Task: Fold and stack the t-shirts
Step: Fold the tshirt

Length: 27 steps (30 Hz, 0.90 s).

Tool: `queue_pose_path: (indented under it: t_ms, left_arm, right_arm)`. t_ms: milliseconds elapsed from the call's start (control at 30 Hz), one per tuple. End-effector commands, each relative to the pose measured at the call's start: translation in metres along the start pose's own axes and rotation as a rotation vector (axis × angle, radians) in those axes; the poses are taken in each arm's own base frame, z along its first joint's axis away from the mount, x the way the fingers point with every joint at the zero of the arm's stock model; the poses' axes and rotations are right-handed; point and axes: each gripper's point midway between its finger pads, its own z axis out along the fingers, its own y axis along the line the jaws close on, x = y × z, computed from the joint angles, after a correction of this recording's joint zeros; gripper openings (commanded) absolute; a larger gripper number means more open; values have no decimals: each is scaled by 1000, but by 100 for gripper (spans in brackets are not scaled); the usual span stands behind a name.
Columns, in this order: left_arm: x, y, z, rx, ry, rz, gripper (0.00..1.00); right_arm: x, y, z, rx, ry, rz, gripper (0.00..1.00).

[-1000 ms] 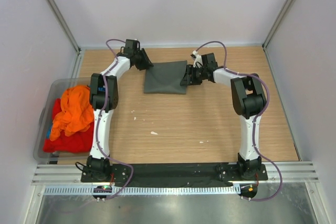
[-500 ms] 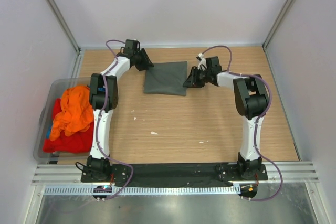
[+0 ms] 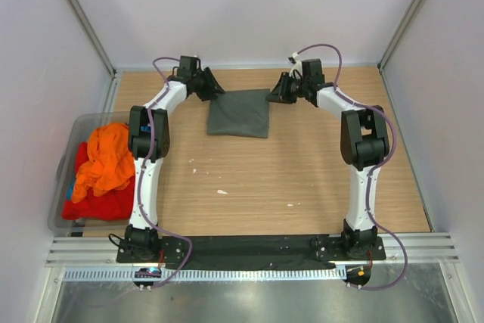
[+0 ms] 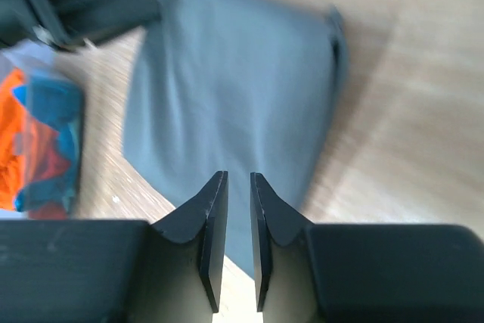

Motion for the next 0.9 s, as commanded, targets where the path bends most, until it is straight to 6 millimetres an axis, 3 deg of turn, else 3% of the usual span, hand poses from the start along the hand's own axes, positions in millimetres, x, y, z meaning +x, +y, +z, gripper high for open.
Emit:
queue_pose_path:
  t_ms: [0, 100, 200, 300, 400, 567, 667, 700, 867]
  left_arm:
    - [-27, -26, -17, 72, -66, 18, 45]
    - [-27, -18, -12, 54, -70, 23, 46]
    - [-27, -8, -6, 32, -68, 26, 46]
    - [-25, 1, -2, 15, -62, 25, 46]
    - [-22, 3, 1, 8, -54, 28, 46]
    - [-26, -2, -5, 18, -49, 38, 47]
    - [-34, -20, -22, 53, -49, 55, 48]
    - [-40, -34, -35, 73, -65, 67, 48]
    - [-50, -55, -83, 63, -95, 118, 50]
  right_arm:
    - [-38, 28, 7, -105, -64, -46, 24]
    - [-37, 15, 26, -111, -41, -29, 24]
    - [-59, 9, 39, -120, -81, -29, 23]
    - [-58, -14, 56, -103, -71, 7, 21]
    - [-66, -31, 64, -88, -84, 20, 20]
    - [-79, -37, 66, -82, -113, 34, 19]
    - [-90, -28, 62, -98, -130, 34, 19]
    - [-93, -24, 60, -111, -134, 32, 20]
    - [-114, 7, 30, -110, -176, 1, 25]
